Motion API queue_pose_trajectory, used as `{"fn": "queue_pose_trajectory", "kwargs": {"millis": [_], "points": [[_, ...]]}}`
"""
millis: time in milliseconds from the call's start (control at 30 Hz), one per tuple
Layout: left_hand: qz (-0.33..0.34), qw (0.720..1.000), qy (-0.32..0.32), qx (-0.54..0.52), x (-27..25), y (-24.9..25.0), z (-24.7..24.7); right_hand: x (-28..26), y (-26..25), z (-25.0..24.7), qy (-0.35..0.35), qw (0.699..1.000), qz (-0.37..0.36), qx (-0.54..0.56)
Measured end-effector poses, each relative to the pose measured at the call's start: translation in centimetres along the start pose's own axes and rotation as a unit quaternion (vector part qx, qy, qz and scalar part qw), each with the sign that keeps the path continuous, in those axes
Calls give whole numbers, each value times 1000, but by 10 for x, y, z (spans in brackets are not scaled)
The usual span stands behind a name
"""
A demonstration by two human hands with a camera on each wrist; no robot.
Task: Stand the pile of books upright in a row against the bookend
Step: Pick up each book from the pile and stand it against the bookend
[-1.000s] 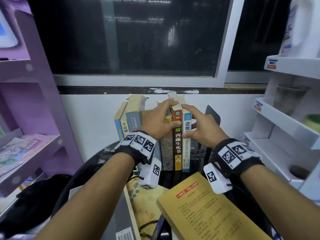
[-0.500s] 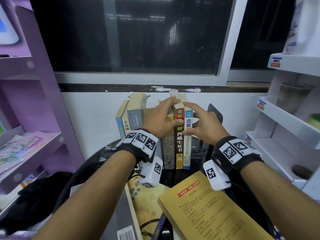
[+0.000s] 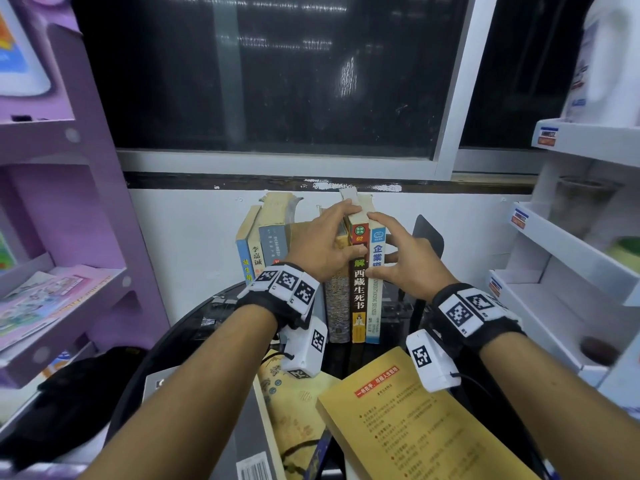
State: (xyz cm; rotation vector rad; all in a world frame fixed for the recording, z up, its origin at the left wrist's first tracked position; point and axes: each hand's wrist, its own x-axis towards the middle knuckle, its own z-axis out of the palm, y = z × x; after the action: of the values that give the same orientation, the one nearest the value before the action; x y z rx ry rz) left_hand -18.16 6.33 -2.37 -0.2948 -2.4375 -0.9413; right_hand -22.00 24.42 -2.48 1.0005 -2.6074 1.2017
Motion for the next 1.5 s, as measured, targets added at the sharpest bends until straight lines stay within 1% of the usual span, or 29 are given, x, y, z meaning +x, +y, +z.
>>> {"fn": "queue_pose_trajectory", "kwargs": {"millis": [100, 233, 300, 400, 500, 733, 933, 1133, 1367, 1500], "points": [[2, 1000, -1, 1, -2, 1, 0, -1, -2, -1, -6, 1000, 2, -12], [10, 999, 16, 42, -9, 7, 0, -7, -4, -2, -4, 1000, 17, -23], [13, 999, 15, 40, -15, 11, -1, -10, -5, -2, -1, 999, 27, -21], [-1, 999, 8, 33, -26, 18, -5, -16, -10, -4, -1, 999, 33, -21], [-5, 999, 11, 52, -39, 25, -8, -23, -17, -6, -12, 999, 34, -24], [-4, 998, 4, 58, -65, 33, -17, -49, -40, -15, -38, 998, 37, -24], [-38, 997, -9, 73, -90, 41, -25, -75, -53, -14, -45, 996, 70, -21], [-70, 995, -7, 69, -124, 38, -34, -95, -71, -1, -79, 992, 78, -64], [-136, 989, -5, 62, -161, 29, -55, -112, -101, 28, -120, 989, 73, -53], [-202, 978, 0, 44, -182, 20, -73, -113, -111, 52, -150, 985, 73, -54]]}}
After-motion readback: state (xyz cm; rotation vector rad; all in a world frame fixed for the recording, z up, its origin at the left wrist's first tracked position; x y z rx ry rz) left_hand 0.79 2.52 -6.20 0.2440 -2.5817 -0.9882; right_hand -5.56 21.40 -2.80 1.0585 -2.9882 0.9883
